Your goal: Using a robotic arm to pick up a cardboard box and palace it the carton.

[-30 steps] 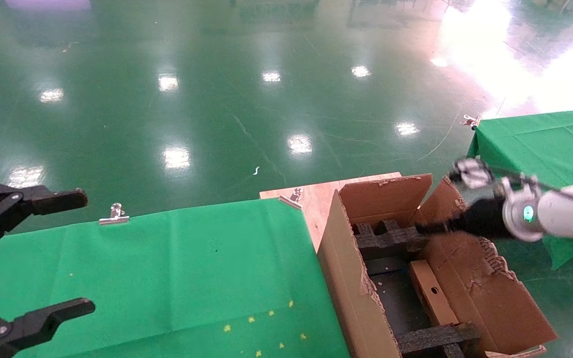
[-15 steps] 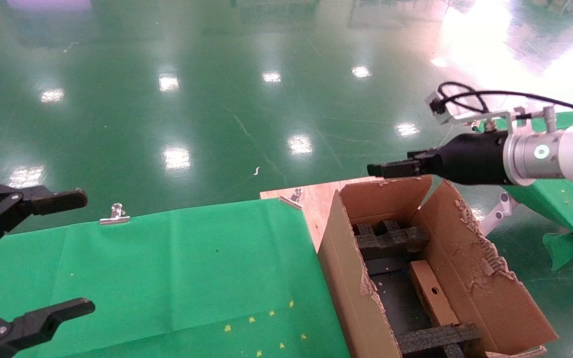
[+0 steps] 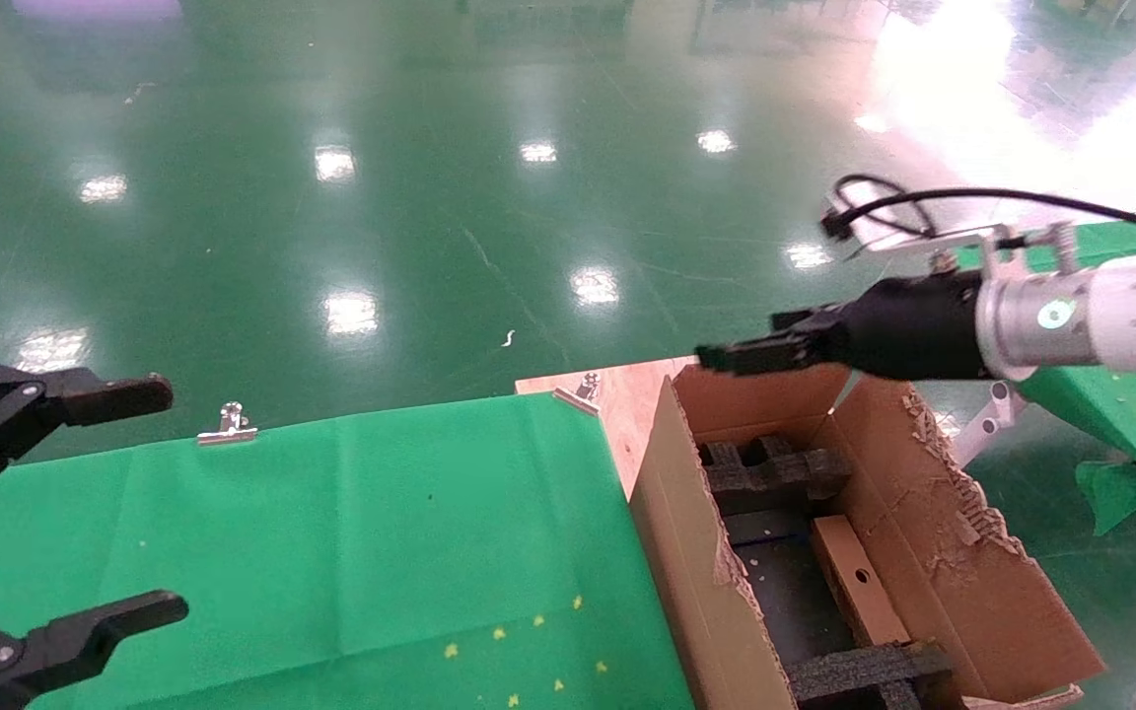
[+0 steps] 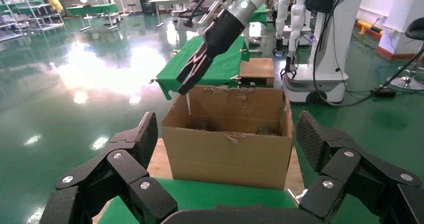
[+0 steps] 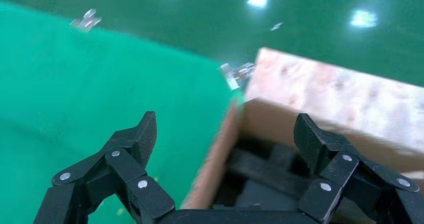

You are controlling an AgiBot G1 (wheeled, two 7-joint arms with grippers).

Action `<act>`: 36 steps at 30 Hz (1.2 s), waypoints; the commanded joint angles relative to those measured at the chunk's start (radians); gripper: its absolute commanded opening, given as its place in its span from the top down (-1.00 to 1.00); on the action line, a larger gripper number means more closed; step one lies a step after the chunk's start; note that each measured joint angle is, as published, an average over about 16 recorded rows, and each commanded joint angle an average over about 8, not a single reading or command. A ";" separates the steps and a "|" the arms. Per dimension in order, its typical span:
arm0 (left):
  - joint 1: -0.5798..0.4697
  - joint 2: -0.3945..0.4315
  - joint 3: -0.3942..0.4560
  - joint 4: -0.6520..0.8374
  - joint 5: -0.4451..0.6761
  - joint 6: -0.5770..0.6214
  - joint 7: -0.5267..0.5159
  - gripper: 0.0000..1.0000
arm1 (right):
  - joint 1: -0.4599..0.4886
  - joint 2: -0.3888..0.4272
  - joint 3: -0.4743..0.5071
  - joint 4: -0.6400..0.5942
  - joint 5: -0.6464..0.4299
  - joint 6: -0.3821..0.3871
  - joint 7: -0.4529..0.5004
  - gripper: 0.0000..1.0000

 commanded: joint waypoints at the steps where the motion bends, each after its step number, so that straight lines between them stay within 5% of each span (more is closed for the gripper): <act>1: 0.000 0.000 0.000 0.000 0.000 0.000 0.000 -1.00 | -0.024 -0.007 0.034 0.002 0.022 -0.021 -0.036 -1.00; 36: 0.000 0.000 0.000 0.000 0.000 0.000 0.000 -1.00 | -0.461 -0.129 0.653 0.029 0.417 -0.396 -0.678 -1.00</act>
